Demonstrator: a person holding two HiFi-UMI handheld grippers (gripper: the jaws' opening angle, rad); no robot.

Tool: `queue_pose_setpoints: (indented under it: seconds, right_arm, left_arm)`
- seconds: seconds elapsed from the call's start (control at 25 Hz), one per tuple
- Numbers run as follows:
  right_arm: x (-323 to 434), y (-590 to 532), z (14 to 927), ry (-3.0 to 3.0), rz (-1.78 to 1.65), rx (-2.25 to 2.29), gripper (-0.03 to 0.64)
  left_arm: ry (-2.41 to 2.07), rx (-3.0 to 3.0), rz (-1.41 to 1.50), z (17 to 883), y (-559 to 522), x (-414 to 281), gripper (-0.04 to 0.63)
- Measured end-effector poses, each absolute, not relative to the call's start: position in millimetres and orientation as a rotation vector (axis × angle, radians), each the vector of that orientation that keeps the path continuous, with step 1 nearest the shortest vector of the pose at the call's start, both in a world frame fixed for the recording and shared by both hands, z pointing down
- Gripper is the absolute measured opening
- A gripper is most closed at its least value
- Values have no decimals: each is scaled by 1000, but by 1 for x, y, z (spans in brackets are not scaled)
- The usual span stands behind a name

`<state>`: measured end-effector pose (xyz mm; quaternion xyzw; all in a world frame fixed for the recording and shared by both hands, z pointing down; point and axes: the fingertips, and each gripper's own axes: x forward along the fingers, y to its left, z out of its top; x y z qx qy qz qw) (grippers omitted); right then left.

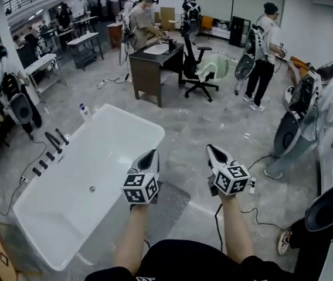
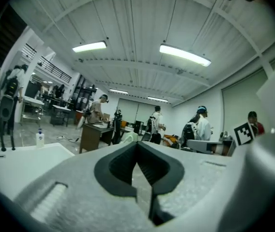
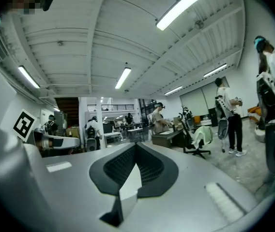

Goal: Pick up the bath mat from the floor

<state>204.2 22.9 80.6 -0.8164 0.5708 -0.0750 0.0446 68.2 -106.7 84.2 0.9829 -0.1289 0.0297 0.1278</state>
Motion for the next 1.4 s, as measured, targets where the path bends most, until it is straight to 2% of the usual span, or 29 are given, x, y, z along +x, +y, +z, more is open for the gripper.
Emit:
queue_pose_setpoints:
  seconds: [0.32,0.6,0.76,0.92,1.4]
  right_arm:
    - [111,-138,96,2151,-269,-2159,3]
    - [27,-224,85,2478,-230,-1803,3]
    - [-8,-235,96,2667,-261,-1608,3]
    - [-10,-235,101,2780,-241,-1424,5]
    - [44,-205,116,2883,-302,-1251,5]
  left_arm:
    - [-863,2726,58,98,-221,-63,0]
    - [-1253,2576,-26,95,-248,-157,0]
    - [-1442,2427,-52,107,-235,-190,0]
    - [-1598,2303,-125,116,-216,-195,0]
    - [-1690,2213,-132,128,-161,-125,0]
